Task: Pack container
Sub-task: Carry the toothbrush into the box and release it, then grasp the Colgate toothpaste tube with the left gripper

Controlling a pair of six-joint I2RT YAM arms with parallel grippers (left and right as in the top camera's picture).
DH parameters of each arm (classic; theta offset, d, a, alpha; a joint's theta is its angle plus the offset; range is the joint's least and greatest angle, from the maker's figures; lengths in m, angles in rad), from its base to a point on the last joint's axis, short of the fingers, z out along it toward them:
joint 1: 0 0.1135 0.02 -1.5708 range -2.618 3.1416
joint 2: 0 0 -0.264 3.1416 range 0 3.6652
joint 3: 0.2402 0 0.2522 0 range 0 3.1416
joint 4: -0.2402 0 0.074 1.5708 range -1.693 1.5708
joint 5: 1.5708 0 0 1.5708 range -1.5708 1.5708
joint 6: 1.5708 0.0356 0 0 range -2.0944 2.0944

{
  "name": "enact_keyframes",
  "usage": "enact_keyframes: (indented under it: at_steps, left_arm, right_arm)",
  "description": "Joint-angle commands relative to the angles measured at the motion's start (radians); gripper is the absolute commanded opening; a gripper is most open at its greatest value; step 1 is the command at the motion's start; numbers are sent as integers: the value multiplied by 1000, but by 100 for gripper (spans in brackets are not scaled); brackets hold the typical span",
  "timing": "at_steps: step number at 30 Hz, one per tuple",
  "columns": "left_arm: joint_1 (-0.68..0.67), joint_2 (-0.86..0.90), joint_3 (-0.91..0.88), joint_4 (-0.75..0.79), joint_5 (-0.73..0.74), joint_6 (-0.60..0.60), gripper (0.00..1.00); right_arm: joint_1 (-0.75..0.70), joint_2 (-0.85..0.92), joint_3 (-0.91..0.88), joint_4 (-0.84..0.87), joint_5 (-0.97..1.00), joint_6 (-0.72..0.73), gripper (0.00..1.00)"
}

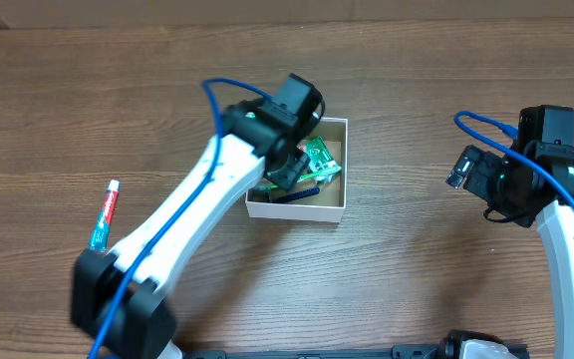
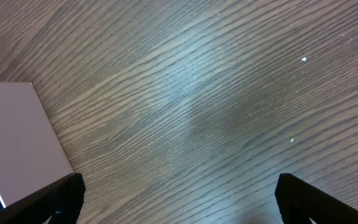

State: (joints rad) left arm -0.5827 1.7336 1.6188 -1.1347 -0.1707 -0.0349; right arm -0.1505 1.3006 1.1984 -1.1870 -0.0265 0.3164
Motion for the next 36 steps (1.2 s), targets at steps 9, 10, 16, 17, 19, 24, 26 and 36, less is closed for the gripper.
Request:
enact_keyframes:
  at_steps: [9,10,16,17,19,24,26,36]
  left_arm:
    - [775,-314,-238,33,91,-77,75]
    - [833,-303,-300,88,119,-77,75]
    - [977,-105,-497,295,186,-62,81]
    - [977,-69,-497,310,185,-53,82]
    - [977,4,-497,344,166,-51,83]
    - [977,121,-497,392,161,-33,83]
    - [977,149,-497,401,161,-21,83]
    - [975,163,-497,399,164,-22,61]
  right_arm:
    - [-2,-8,-2,10,-2,-3,100]
    - [-2,-8,-2,10,-2,-3,100]
    - [-2,-8,-2,11,-2,-3,100]
    - [-2,-8,-2,11,-2,-3,100]
    - [-2,-8,-2,11,-2,-3,100]
    - [-2,-8,-2,11,-2,-3,100]
    - [-2,-8,-2,11,-2,-3,100]
    - [-2,-8,-2,10,-2,-3,100]
